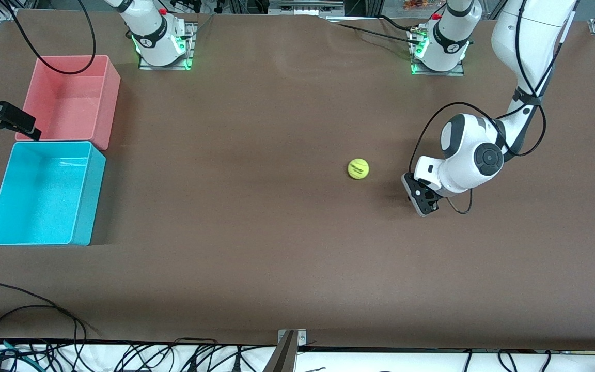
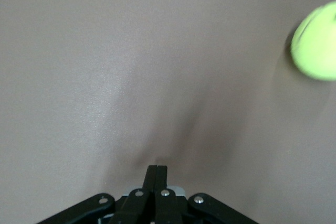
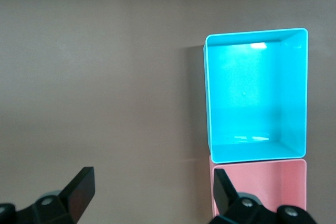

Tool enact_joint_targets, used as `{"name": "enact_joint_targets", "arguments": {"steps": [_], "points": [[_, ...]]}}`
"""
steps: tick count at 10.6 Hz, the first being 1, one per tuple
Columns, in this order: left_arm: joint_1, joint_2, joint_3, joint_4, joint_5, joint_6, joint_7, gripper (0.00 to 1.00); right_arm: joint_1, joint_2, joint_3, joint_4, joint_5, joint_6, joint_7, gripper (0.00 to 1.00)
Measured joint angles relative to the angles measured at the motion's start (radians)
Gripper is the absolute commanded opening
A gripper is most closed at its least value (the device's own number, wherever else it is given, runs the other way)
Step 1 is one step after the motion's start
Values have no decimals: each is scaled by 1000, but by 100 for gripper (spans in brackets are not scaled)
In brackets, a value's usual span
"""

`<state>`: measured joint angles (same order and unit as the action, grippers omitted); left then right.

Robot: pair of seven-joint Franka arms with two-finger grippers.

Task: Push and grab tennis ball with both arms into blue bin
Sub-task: 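Push the tennis ball with the left gripper toward the bins, then reach the right gripper toward the ball while the left gripper holds still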

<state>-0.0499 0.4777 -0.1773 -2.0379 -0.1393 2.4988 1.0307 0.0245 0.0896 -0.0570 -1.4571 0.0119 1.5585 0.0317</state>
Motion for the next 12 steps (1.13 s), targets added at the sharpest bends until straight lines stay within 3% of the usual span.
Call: {"name": "enact_joint_targets", "arguments": {"steps": [6, 12], "points": [[0, 0, 0, 1, 0, 0, 0, 0, 35, 51, 13, -55, 3, 71, 22, 100], [0, 0, -1, 1, 0, 0, 0, 0, 150, 88, 20, -82, 31, 105, 207, 100]]}}
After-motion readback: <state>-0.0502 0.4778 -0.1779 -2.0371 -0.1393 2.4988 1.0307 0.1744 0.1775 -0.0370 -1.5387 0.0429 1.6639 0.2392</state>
